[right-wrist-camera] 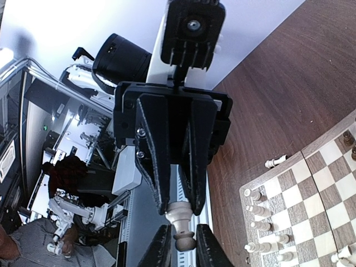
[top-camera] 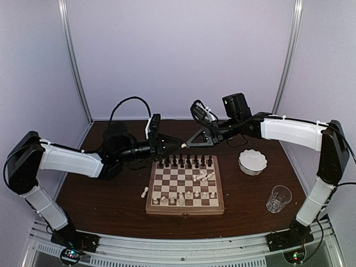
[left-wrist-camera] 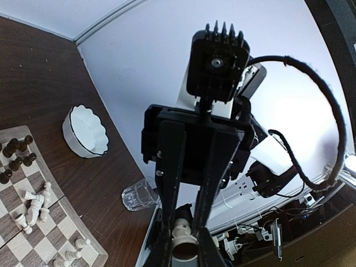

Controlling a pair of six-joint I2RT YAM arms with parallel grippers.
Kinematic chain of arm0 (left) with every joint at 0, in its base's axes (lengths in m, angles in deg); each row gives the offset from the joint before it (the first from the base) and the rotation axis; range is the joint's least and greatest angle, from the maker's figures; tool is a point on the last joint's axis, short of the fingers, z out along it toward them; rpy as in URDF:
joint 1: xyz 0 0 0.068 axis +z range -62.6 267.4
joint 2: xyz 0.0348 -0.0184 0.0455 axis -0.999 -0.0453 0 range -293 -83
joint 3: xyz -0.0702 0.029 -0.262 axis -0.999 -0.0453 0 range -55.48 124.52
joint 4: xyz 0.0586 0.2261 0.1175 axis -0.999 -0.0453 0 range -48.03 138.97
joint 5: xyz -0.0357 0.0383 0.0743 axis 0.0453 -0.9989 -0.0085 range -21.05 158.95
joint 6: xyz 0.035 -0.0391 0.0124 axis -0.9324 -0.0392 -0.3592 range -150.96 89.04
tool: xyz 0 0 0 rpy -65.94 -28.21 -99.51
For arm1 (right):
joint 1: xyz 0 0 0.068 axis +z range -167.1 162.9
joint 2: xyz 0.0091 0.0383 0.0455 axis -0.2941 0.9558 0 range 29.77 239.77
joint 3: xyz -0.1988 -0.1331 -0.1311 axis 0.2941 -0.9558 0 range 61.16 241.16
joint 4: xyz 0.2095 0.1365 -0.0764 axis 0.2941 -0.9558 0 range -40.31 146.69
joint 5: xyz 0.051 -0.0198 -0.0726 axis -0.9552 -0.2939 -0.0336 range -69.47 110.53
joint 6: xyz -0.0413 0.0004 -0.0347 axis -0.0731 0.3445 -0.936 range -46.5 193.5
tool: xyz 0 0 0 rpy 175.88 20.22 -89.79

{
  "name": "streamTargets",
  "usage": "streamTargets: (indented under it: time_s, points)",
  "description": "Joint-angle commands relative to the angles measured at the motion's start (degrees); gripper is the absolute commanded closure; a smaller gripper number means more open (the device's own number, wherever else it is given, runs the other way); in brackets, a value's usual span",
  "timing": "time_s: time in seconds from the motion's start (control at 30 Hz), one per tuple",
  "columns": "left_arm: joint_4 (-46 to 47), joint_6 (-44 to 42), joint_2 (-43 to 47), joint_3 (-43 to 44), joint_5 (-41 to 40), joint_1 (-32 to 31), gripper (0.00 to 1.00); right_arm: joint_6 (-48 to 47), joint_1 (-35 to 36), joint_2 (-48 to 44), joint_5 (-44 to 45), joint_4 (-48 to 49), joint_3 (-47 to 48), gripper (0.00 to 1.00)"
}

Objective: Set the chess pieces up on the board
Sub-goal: Pass from the left arm to the right

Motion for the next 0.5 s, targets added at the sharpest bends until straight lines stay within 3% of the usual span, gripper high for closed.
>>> streamTargets:
  time_s: [0.0,0.1,0.2,0.3,0.47]
  points:
    - [2.22,-0.55,-0.72,-0.95,-0.78,0.39,0.89,0.42,0.29,0.13,-1.02,2.24,-0.57,0.86]
    - [1.20,-1.12,-0.53,-1.07,-1.11,0.38,0.87,-0.34,0.29,-0.03,-0.46,1.54,-0.43,0.91]
    - [-4.11,-2.77,0.61,-0.53,-1.97,0.38,0.70,-6.77,0.29,0.08,1.48,-5.42,1.87,0.92]
    - [-15.74,-8.74,4.27,0.69,-4.69,0.38,0.55,-18.03,0.41,0.75,6.78,-20.44,7.06,0.92]
    - [-46.20,-22.24,13.59,4.47,-14.82,1.26,0.48,-37.96,3.07,2.64,23.18,-40.09,16.69,0.92]
